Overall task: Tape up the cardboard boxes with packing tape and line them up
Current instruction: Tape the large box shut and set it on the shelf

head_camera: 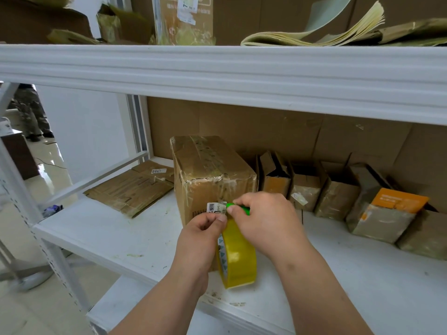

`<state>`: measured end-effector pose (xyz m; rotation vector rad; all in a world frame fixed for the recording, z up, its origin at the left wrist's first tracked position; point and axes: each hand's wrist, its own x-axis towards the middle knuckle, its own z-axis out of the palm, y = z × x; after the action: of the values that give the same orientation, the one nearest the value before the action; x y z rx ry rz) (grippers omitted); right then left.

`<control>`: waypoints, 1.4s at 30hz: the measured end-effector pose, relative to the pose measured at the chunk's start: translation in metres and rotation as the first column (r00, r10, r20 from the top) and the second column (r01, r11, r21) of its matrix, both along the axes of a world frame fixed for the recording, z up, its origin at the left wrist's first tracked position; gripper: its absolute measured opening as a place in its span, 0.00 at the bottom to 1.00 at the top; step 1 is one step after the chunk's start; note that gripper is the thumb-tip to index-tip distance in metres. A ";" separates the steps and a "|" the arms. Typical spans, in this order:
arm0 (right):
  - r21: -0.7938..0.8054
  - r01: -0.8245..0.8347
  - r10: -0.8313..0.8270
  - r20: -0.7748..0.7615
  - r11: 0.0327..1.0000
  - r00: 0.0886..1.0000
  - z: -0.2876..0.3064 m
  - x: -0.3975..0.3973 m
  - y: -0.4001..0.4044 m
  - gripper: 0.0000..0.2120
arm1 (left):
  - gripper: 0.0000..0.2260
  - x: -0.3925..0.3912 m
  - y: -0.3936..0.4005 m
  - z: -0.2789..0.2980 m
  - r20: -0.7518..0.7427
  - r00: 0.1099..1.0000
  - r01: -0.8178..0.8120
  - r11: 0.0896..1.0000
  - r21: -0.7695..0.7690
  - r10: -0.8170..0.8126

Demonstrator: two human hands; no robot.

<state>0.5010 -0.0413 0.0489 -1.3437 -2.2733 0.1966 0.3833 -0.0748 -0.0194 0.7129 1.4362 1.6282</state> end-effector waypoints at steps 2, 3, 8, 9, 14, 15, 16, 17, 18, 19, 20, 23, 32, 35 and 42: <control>0.020 0.006 -0.007 0.014 1.000 1.000 0.000 -0.003 0.002 0.14 | 0.06 0.000 0.001 0.000 -0.003 1.000 -0.008 1.000 0.007 0.008; 0.025 0.007 -0.008 0.022 1.000 1.000 0.000 -0.005 0.002 0.14 | 0.06 0.000 0.001 0.000 -0.008 1.000 -0.013 1.000 0.010 0.014; 0.041 0.006 -0.008 0.047 0.999 0.999 0.002 -0.003 0.003 0.14 | 0.06 0.003 0.002 -0.001 -0.012 1.000 -0.028 1.000 -0.003 0.028; 0.047 0.020 -0.023 0.056 0.999 0.998 0.003 0.000 0.003 0.14 | 0.07 0.003 0.003 0.000 -0.004 1.000 -0.030 1.000 -0.005 0.030; 0.029 0.154 -0.156 0.079 0.988 0.985 -0.006 0.026 0.021 0.13 | 0.12 0.002 0.004 -0.011 -0.080 0.996 -0.058 0.993 -0.103 0.050; 0.013 0.178 -0.178 0.065 0.984 0.982 -0.010 0.032 0.026 0.13 | 0.12 0.002 0.002 -0.015 -0.067 0.996 -0.065 0.991 -0.114 0.057; -0.008 0.198 -0.198 0.039 0.980 0.980 -0.016 0.039 0.031 0.12 | 0.11 0.002 0.000 -0.019 -0.049 0.997 -0.073 0.990 -0.118 0.068; -0.037 0.214 -0.214 -0.006 0.976 0.977 -0.023 0.045 0.035 0.11 | 0.10 0.002 -0.001 -0.021 -0.039 0.996 -0.079 0.990 -0.119 0.075; -0.073 0.228 -0.233 -0.059 0.971 0.971 -0.030 0.050 0.038 0.11 | 0.09 0.000 -0.001 -0.023 -0.047 0.996 -0.081 0.990 -0.119 0.076; -0.105 0.241 -0.252 -0.101 0.965 0.963 -0.039 0.053 0.041 0.10 | 0.09 -0.001 0.000 -0.023 -0.060 0.996 -0.077 0.990 -0.116 0.070; -0.126 0.254 -0.269 -0.116 0.959 0.956 -0.049 0.055 0.043 0.11 | 0.09 -0.002 0.000 -0.024 -0.075 0.995 -0.069 0.991 -0.114 0.061; -0.139 0.282 -0.282 0.020 0.949 0.959 -0.085 0.053 0.050 0.13 | 0.09 -0.005 0.001 -0.024 -0.110 0.993 -0.063 0.992 -0.105 0.051; -0.174 0.317 -0.277 0.218 0.933 0.936 -0.127 0.040 0.054 0.18 | 0.09 -0.031 -0.010 0.007 -0.767 0.641 0.054 0.995 0.086 0.031; -0.052 0.200 -0.205 -0.361 0.978 0.910 -0.096 0.023 0.057 0.20 | 0.09 -0.044 -0.013 0.019 -0.867 0.460 0.022 0.974 0.225 0.190; 0.037 -0.118 0.118 -0.578 0.992 0.808 -0.021 -0.019 0.067 0.31 | 0.12 -0.076 -0.005 0.041 -0.888 0.415 0.134 0.952 0.275 0.198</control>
<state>0.4819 0.0257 0.0279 -0.9617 -1.8241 0.5690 0.3076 -0.0796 0.0216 2.0320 1.9216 1.5241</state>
